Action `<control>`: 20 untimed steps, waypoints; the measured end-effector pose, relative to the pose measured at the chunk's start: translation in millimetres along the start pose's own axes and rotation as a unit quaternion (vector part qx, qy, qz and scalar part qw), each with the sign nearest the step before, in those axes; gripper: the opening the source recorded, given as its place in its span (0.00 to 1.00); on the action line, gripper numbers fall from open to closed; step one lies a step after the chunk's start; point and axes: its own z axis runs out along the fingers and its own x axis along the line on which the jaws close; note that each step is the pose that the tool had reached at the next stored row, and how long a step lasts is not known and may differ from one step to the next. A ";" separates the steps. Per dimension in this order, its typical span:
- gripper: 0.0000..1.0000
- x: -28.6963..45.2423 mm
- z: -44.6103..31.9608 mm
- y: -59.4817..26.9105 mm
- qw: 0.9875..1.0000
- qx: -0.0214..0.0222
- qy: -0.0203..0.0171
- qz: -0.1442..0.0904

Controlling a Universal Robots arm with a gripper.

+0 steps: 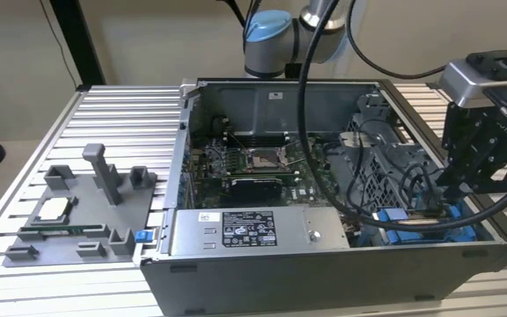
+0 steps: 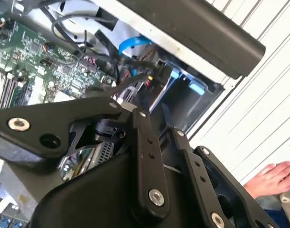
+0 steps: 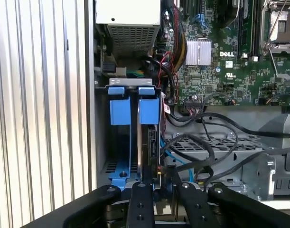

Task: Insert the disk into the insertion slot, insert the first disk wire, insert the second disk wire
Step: 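Insert the first disk wire, then insert the second disk wire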

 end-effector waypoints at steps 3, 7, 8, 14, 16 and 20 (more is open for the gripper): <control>1.00 -0.3 0.0 -11.1 1.000 -0.004 0.000 0.000; 1.00 -0.5 0.0 -23.1 1.000 -0.008 0.000 0.000; 1.00 -0.3 0.0 -25.2 1.000 -0.009 0.000 0.000; 1.00 0.2 1.5 -35.3 1.000 -0.016 0.000 0.000; 1.00 0.2 2.7 -39.2 1.000 -0.023 0.001 0.000; 1.00 0.4 5.3 -44.4 0.999 -0.038 0.001 0.001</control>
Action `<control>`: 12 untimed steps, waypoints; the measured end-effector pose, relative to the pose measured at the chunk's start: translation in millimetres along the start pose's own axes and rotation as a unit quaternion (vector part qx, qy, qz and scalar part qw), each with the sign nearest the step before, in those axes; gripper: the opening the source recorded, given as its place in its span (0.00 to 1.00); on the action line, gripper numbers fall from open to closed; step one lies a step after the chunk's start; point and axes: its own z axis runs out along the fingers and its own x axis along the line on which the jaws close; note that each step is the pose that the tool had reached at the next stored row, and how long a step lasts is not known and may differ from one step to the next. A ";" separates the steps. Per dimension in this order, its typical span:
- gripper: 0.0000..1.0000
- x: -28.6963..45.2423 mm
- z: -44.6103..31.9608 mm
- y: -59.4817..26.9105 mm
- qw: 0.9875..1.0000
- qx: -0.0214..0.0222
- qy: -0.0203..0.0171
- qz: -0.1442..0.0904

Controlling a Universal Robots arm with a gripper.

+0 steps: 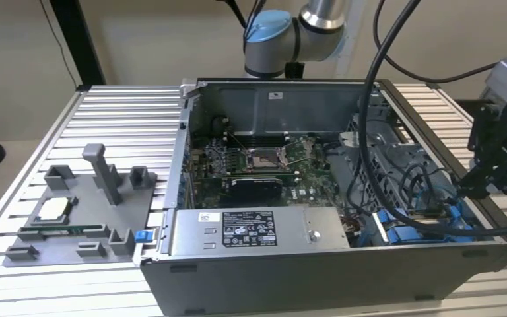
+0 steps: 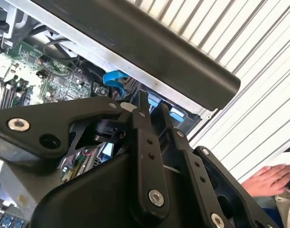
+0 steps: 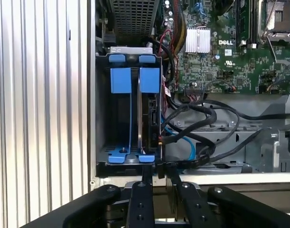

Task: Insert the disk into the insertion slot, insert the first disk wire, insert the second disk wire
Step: 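Insert the second disk wire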

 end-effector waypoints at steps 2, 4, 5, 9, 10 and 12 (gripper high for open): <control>1.00 0.1 1.3 -1.0 1.000 -0.004 0.000 0.000; 1.00 0.2 2.0 -1.2 1.000 -0.004 -0.005 0.000; 1.00 0.2 2.3 -1.3 1.000 -0.004 -0.007 0.000; 1.00 0.5 3.3 -1.4 1.000 -0.004 -0.010 0.000; 1.00 0.8 3.6 -1.4 1.000 -0.004 -0.010 0.000; 1.00 1.1 3.8 -1.4 1.000 -0.004 -0.010 0.000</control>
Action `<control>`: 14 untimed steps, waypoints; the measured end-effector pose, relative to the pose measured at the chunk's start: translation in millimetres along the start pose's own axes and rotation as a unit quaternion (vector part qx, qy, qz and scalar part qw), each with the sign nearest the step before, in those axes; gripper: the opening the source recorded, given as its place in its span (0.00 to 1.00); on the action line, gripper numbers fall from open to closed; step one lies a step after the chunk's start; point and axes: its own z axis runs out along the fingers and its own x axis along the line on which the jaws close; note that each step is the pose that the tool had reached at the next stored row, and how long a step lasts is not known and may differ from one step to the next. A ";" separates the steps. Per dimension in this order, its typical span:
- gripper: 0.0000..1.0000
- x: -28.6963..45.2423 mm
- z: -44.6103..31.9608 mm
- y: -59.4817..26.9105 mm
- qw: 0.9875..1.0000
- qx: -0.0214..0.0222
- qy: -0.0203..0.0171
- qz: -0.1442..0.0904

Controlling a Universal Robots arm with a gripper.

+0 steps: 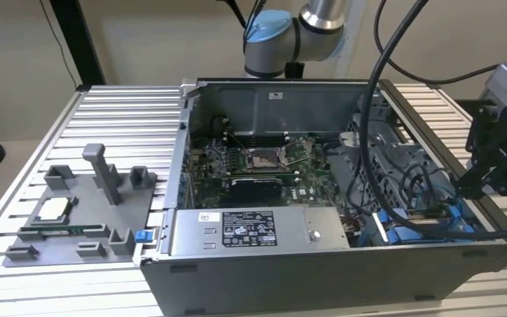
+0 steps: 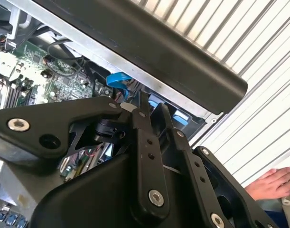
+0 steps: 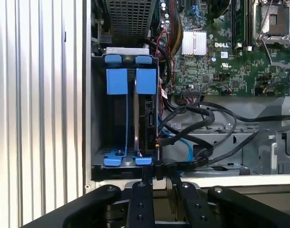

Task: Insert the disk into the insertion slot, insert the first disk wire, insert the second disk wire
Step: 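Insert the second disk wire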

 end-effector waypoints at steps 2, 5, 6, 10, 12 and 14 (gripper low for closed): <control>1.00 0.3 0.2 0.0 1.000 0.000 0.000 0.000; 1.00 1.2 0.5 -0.1 1.000 0.000 -0.001 0.001; 0.00 1.6 0.4 -0.1 1.000 0.000 -0.001 0.001; 0.00 3.8 0.2 -0.1 1.000 0.000 -0.001 0.002; 0.00 5.1 0.1 -0.2 1.000 -0.001 -0.001 0.003; 0.00 6.3 -0.1 -0.2 1.000 -0.001 -0.001 0.003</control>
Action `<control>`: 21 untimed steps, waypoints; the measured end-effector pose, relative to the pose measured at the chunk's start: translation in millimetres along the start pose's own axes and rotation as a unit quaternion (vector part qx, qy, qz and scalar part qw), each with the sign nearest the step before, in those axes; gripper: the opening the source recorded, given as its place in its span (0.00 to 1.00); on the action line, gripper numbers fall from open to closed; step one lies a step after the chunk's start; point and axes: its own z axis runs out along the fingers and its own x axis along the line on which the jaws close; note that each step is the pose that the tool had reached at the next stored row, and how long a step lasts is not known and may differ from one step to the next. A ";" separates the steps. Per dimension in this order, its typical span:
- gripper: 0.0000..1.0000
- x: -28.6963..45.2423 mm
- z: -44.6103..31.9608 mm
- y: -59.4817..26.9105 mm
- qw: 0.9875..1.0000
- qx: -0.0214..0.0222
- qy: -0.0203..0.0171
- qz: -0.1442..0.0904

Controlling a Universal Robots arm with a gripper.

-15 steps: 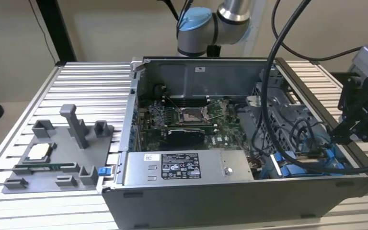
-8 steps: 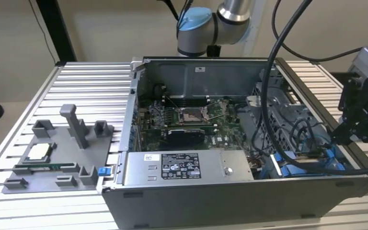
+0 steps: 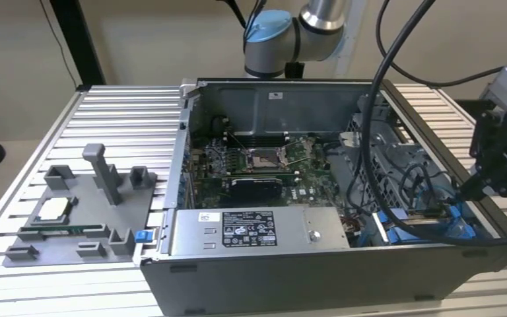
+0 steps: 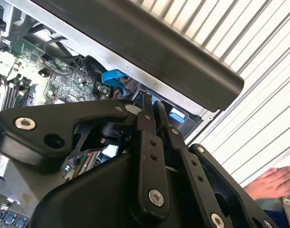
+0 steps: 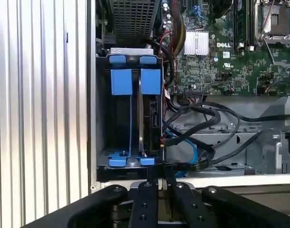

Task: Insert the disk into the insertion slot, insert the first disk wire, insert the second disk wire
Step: 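Insert the second disk wire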

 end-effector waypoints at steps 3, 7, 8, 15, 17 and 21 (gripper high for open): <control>0.00 1.4 -0.1 0.0 1.000 0.000 -0.001 0.000; 0.00 1.5 -0.1 -0.1 1.000 0.000 -0.007 0.003; 0.00 1.5 -0.1 -0.1 1.000 0.000 -0.009 0.003; 1.00 4.6 -0.4 -0.1 1.000 0.000 -0.018 0.006; 1.00 5.6 -0.4 -0.2 1.000 0.000 -0.023 0.008; 1.00 8.8 -0.3 -0.3 0.999 0.001 -0.028 0.015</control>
